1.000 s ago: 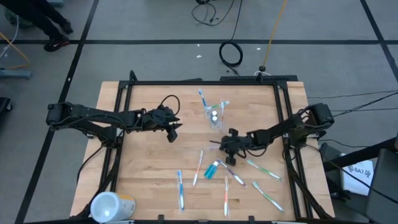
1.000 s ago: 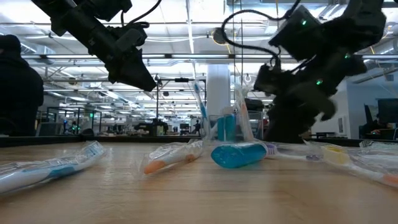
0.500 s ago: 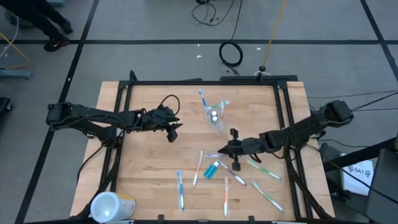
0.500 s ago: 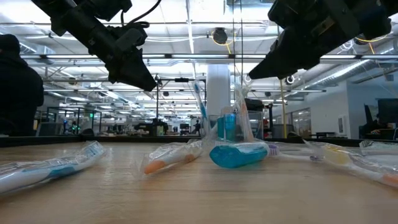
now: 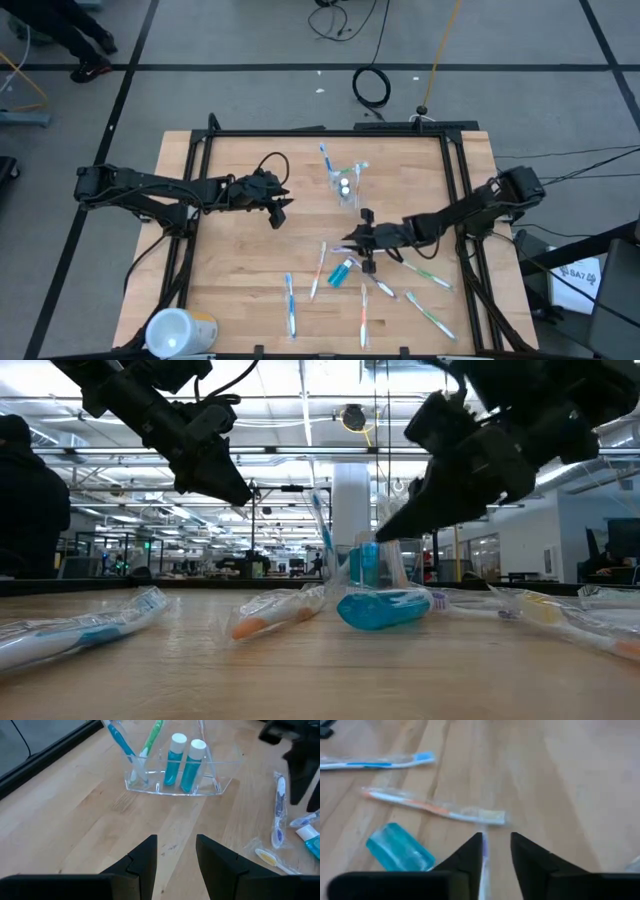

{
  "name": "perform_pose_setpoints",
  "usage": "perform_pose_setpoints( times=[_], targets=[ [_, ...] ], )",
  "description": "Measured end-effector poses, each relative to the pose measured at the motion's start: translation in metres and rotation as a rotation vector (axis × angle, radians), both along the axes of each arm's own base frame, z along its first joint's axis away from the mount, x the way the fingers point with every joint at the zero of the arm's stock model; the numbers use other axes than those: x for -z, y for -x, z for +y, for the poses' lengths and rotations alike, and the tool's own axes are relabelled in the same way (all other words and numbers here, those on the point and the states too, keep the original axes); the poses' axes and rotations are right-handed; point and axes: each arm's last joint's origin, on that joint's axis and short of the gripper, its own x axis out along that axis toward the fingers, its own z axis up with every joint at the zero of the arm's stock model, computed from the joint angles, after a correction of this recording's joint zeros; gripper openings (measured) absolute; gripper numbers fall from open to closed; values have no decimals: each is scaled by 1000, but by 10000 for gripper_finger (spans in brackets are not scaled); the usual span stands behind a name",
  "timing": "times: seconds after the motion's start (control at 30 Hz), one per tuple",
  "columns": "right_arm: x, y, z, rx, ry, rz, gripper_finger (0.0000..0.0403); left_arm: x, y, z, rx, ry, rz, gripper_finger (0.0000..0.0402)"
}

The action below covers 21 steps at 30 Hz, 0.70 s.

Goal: Pick & Place toothbrushing station
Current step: Put the top violet toothbrush into the transparent organizer

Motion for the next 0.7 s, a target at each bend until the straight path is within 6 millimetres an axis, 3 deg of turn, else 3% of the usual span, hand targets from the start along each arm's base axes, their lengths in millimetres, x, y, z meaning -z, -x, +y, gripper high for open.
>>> perform_pose_setpoints(
  times=[0.27,0.43,0.7],
  targets=[
    [29,-3,2,-73,-41,110,167,0,0,0,3,-5,1,141],
    [45,-6,-6,-1,-48,160,170,0,0,0,4,-5,1,141],
    [49,-9,-14,55,-94,169,157,0,0,0,31,-42,14,141]
  ],
)
